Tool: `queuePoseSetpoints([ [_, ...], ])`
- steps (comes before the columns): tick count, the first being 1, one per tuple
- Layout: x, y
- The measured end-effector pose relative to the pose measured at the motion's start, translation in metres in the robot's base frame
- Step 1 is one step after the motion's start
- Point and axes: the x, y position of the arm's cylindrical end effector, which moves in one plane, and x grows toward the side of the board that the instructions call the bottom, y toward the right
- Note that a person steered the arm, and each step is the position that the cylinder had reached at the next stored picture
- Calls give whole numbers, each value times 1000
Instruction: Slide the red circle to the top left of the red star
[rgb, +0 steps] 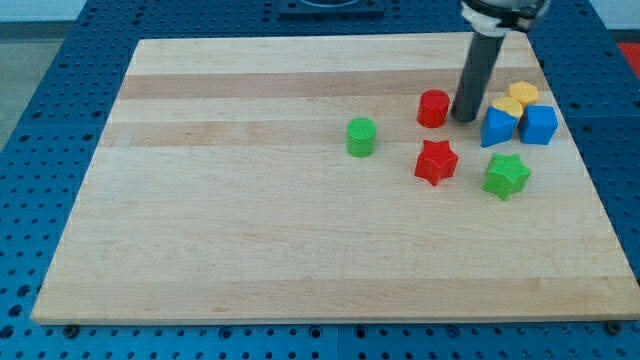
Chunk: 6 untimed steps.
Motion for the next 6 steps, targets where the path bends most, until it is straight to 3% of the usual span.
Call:
queuePoseSetpoints([
  [2,15,3],
  [3,-29,0],
  [4,-37,-54],
  [5,11,-101],
  [6,15,-114],
])
